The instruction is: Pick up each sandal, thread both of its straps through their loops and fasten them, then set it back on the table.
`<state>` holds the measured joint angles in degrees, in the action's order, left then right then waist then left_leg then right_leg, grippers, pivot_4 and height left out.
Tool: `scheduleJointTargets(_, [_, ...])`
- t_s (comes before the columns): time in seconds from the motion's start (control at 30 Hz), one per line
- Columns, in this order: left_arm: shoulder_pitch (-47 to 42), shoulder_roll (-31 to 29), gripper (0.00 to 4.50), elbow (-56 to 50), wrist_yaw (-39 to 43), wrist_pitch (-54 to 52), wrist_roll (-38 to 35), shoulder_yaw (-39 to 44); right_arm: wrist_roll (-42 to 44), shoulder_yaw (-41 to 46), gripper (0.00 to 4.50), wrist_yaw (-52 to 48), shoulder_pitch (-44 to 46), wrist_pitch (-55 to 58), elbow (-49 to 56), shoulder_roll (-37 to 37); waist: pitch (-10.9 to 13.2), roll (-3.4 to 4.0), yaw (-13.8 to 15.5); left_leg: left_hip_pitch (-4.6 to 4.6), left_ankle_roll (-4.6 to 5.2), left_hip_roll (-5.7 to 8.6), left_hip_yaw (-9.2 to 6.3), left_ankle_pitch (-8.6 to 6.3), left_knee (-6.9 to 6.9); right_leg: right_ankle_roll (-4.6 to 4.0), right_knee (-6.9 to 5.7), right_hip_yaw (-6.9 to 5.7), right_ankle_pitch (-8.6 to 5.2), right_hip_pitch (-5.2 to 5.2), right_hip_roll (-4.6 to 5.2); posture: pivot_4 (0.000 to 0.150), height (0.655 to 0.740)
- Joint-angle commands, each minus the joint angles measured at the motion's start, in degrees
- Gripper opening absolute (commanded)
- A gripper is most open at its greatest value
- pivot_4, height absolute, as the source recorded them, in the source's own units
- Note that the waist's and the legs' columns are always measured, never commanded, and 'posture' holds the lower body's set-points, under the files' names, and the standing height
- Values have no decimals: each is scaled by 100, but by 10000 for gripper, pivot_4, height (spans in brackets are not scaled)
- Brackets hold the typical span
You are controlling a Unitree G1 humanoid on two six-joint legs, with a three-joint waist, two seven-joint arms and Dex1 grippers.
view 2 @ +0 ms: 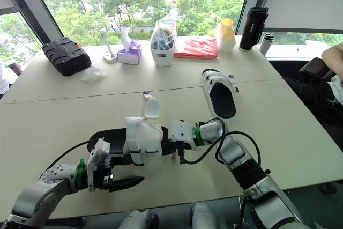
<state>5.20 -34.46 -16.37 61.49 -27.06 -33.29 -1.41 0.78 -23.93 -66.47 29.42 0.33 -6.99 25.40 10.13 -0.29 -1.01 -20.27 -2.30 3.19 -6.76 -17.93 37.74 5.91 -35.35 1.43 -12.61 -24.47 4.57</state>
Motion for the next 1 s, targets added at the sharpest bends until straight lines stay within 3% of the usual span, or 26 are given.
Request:
scheduleJointTargets(0.03, [28,-30,16951,-194,21,-88,-194,58,-97,-129,0,4,-56,35,-2,-27,0,0,-9,0,0,0,0,0,0,1,0,0,0,0,0,1500,7400])
scheduleJointTargets(0.13, [128,-124,1099,-265,86,-181,-257,62,-96,-135,0,11,-58,28,-5,-27,0,0,-15,0,0,0,-1,0,-1,1,0,0,1,0,0,1500,7400])
scheduleJointTargets(0.17, [186,-180,381,-328,108,-240,-298,68,-96,-138,0,9,-58,26,-5,-26,0,0,-14,0,0,0,-1,0,-1,2,1,0,0,0,0,1500,7400])
scheduleJointTargets(0.4, [1076,-1494,381,-1241,830,-1140,-872,163,-95,-164,0,-3,-32,-23,-53,-39,2,0,-21,-2,1,-2,1,-1,-5,-3,3,1,-3,-3,-1,1500,7400])
scheduleJointTargets(0.6, [1356,-2141,381,-1695,1156,-1272,-1196,522,-100,-176,0,-23,7,-94,-133,-49,4,3,-23,-1,2,-2,3,-1,-9,-6,6,0,-6,-2,0,1500,7400])
scheduleJointTargets(0.77, [1148,-2182,381,-1817,1065,-1271,-1473,814,-104,-186,0,-33,51,-157,-207,-51,3,2,-17,-1,1,-1,5,-1,-32,-5,22,0,-6,-6,3,1500,7400])
scheduleJointTargets(1.0, [-250,-1511,381,-1170,248,-1550,-2105,1098,-118,-195,0,-22,90,-193,-258,-76,3,1,-12,4,-1,1,4,1,-33,-2,16,-3,-2,-4,-1,1500,7400])
